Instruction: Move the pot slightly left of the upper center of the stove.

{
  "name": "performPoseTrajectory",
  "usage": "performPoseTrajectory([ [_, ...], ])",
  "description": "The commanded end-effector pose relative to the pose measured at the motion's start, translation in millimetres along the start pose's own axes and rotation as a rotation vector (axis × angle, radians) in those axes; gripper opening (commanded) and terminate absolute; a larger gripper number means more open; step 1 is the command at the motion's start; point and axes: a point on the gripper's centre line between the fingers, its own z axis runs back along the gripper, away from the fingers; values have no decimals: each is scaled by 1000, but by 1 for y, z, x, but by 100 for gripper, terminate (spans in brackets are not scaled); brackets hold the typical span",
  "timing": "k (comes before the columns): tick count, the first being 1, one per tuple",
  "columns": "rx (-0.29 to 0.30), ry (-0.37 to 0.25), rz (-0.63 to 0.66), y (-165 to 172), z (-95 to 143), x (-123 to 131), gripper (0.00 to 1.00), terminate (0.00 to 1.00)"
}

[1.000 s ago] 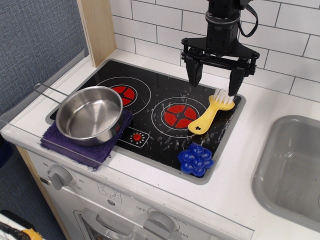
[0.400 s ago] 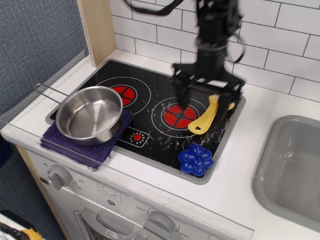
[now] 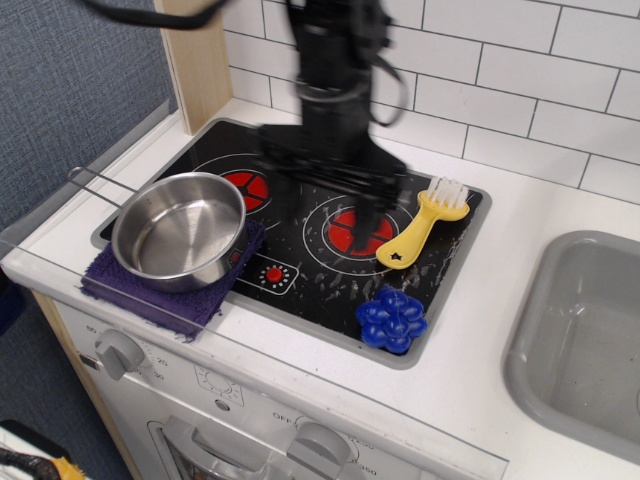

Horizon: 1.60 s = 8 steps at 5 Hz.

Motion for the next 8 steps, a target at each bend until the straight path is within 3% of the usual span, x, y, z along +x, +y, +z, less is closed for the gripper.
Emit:
performPoseTrajectory([
  [1,40,-41,84,38,5,-11,100,0],
  [3,67,79,128,49,-33,-8,100,0],
  [4,71,109,125,48,-41,-7,100,0],
  [5,71,94,126,49,-39,-8,0,0],
  [8,75,64,140,48,-21,-11,0,0],
])
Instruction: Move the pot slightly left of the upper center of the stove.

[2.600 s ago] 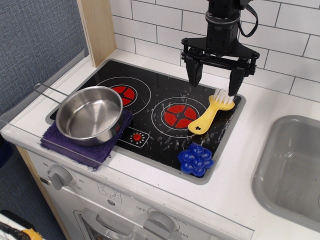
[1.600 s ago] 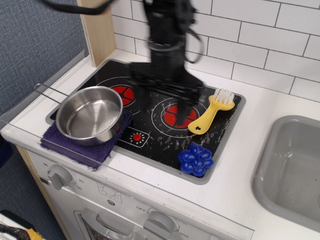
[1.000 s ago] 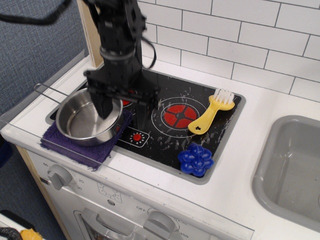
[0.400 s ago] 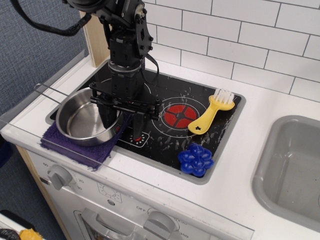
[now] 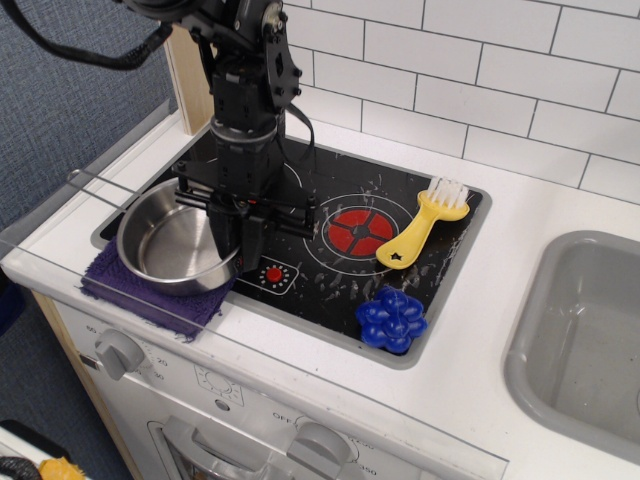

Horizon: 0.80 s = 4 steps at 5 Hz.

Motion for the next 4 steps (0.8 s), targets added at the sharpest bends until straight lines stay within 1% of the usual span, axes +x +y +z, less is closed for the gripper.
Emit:
performPoseTrajectory([
  [1,-1,-76,-10,-5,45,19,0,0],
  [2,28,-86,-41,-15,62,49,0,0],
  [3,71,-75,-52,-22,65,86,0,0],
  [4,94,-51,-54,-27,55,112,0,0],
])
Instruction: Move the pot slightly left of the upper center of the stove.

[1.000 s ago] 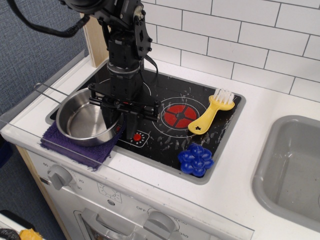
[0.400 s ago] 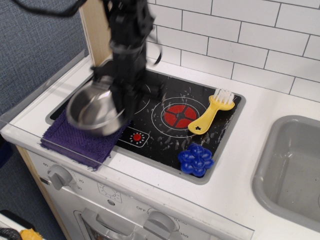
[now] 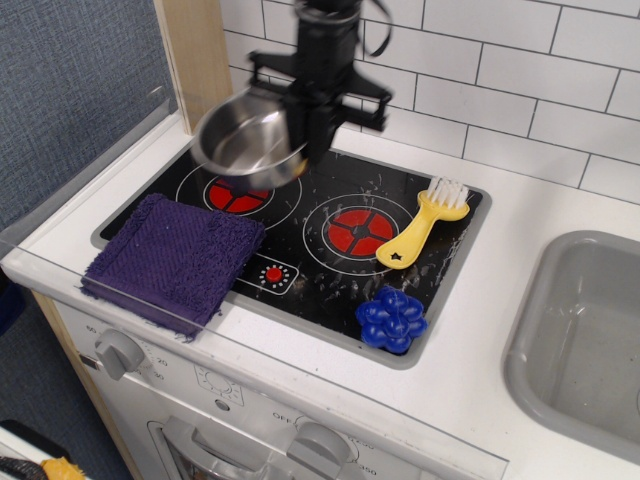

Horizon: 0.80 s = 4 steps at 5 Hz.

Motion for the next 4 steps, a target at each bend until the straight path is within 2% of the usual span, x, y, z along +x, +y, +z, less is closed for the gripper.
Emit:
performPoseTrajectory([
  [1,35,-4,-9,-8,-4,45,0,0],
  [2,46,24,-12,-10,-16,57,0,0],
  [4,36,59,-28,-17,-33,63,0,0],
])
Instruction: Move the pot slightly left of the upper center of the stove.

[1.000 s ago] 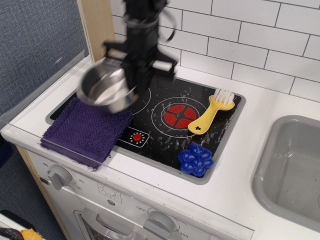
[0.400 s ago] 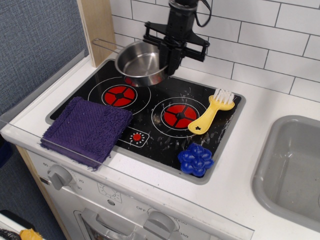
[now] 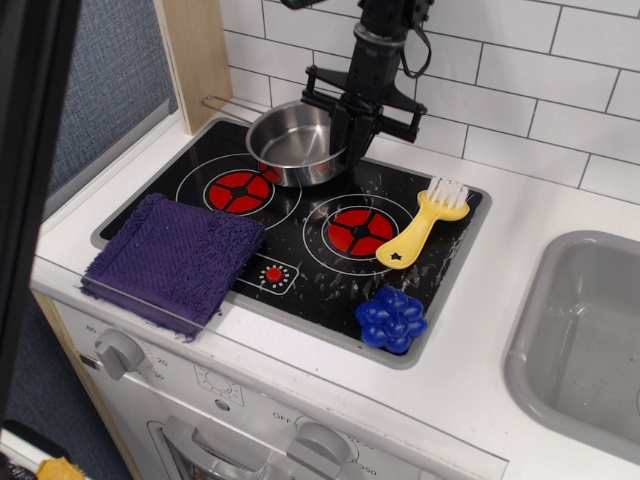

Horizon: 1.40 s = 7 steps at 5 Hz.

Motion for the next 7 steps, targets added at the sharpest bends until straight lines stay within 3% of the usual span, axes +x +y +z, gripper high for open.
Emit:
performPoseTrajectory([
  [1,-31,-70,-10,-3,16,8,100,0],
  [3,-109,-210,10,3,49,2,100,0],
  [4,-113,-267,-3,4,68,-6,100,0],
  [5,-117,-263,-29,-1,76,-20,100,0],
  [6,-57,-228,-56,-8,69,-25,100,0],
  [7,-57,-228,-56,-8,69,-25,100,0],
])
